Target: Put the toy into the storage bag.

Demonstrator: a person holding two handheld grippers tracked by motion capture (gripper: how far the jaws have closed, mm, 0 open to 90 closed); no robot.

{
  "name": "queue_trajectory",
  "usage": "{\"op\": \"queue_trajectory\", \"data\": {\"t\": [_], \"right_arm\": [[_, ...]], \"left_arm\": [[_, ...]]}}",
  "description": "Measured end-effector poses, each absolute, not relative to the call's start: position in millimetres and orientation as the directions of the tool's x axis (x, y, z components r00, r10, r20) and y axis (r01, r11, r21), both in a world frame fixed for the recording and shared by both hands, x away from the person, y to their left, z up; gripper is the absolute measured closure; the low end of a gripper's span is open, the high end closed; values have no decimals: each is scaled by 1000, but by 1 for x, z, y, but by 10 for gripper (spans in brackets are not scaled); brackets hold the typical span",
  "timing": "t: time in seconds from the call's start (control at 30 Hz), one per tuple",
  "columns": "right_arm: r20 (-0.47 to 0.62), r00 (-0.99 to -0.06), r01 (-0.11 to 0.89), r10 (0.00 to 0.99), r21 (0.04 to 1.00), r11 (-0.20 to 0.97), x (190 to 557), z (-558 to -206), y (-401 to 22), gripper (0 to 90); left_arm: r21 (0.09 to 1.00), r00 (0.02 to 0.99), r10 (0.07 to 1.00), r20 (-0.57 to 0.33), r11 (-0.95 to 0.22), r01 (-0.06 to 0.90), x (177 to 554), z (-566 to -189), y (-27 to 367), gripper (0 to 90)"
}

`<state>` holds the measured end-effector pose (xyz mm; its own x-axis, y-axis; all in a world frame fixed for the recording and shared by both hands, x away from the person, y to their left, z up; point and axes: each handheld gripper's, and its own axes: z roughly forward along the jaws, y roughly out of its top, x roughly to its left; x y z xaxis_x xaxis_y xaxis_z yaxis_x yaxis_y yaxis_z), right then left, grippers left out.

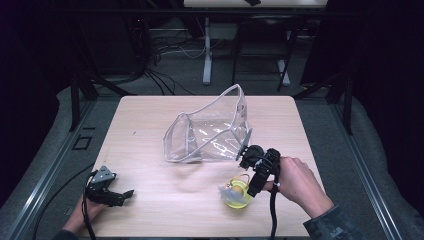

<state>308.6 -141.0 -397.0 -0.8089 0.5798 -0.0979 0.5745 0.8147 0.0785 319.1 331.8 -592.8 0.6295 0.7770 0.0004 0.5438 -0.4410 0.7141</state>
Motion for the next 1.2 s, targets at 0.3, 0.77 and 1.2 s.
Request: {"op": "queue_trajectory", "data": {"t": [0.3, 0.77, 1.2], "right_arm": [[-134, -842, 517, 523, 75, 853, 307, -383, -124, 314], [-166, -868, 474, 469, 7, 880, 315, -386, -108, 731], [-182, -872, 458, 454, 26, 889, 316, -385, -103, 875]], "left_arm": [[714, 631, 776, 1, -443, 543, 319, -593, 332, 2], [713, 633, 774, 1, -445, 543, 319, -593, 332, 2], [713, 634, 774, 2, -445, 542, 319, -593, 332, 2]]}}
